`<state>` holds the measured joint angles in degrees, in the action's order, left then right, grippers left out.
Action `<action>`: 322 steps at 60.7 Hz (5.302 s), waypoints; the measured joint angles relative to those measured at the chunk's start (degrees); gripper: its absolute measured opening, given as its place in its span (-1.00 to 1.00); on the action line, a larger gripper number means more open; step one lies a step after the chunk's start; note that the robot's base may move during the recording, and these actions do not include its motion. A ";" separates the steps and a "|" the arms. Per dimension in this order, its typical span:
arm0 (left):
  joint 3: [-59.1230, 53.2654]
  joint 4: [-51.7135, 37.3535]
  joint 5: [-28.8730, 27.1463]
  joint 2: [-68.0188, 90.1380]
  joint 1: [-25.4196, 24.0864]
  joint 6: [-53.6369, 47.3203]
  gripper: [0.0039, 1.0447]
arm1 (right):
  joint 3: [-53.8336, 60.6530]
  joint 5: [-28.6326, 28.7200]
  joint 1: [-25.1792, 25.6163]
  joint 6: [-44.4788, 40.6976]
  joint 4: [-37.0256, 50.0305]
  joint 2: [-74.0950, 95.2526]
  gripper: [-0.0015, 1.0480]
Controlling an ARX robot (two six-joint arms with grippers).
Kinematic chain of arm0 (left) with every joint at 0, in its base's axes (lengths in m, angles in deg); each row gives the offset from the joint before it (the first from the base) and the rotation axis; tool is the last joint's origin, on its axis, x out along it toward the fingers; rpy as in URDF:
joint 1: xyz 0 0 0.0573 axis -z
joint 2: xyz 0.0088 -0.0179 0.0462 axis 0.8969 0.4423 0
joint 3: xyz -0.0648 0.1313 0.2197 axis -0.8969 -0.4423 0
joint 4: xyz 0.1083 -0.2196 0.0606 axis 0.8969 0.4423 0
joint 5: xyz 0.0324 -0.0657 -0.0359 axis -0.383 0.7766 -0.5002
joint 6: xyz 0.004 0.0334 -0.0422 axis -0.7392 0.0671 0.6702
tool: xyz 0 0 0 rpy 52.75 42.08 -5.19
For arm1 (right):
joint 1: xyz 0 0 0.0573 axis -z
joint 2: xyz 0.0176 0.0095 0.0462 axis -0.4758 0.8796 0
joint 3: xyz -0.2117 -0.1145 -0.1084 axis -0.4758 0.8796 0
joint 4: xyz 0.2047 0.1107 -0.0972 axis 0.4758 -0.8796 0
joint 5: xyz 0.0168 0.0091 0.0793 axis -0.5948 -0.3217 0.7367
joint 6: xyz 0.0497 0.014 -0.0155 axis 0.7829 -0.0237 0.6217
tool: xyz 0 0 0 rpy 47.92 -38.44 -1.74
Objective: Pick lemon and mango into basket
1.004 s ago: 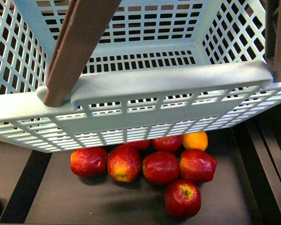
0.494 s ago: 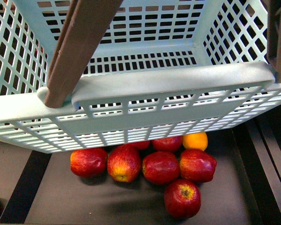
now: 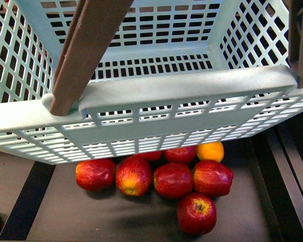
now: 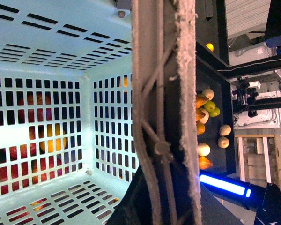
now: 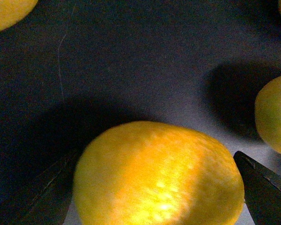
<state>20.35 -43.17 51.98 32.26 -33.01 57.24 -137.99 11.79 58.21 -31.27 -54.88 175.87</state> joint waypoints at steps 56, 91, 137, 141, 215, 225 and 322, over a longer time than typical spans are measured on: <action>0.00 0.00 -0.02 0.00 0.00 -0.02 -0.91 | 17.35 12.44 0.81 2.49 10.21 -18.88 0.52; 0.00 0.00 -0.02 0.00 0.00 -0.02 -0.91 | 40.96 33.55 -13.00 2.54 9.60 -68.81 0.52; 0.00 0.00 -0.02 0.00 0.00 -0.02 -0.91 | 40.79 17.03 -49.22 0.26 4.70 -75.32 0.67; 0.00 0.00 0.00 0.00 0.00 -0.04 -0.91 | 40.79 16.44 -49.64 0.17 4.66 -75.17 0.85; -0.02 0.00 0.02 -0.02 0.00 -0.11 -0.91 | 71.93 11.37 -30.05 3.39 5.73 -115.91 -0.96; -0.02 0.00 0.17 -0.02 0.00 -0.07 -0.91 | 73.46 11.34 -30.01 3.32 3.23 -119.97 -0.94; -0.04 0.00 0.61 -0.09 0.20 0.11 -0.91 | 74.10 11.32 -29.86 3.39 2.84 -121.04 0.83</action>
<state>20.30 -43.17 52.59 32.17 -32.81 57.35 -63.90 23.11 28.36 -27.88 -52.04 54.83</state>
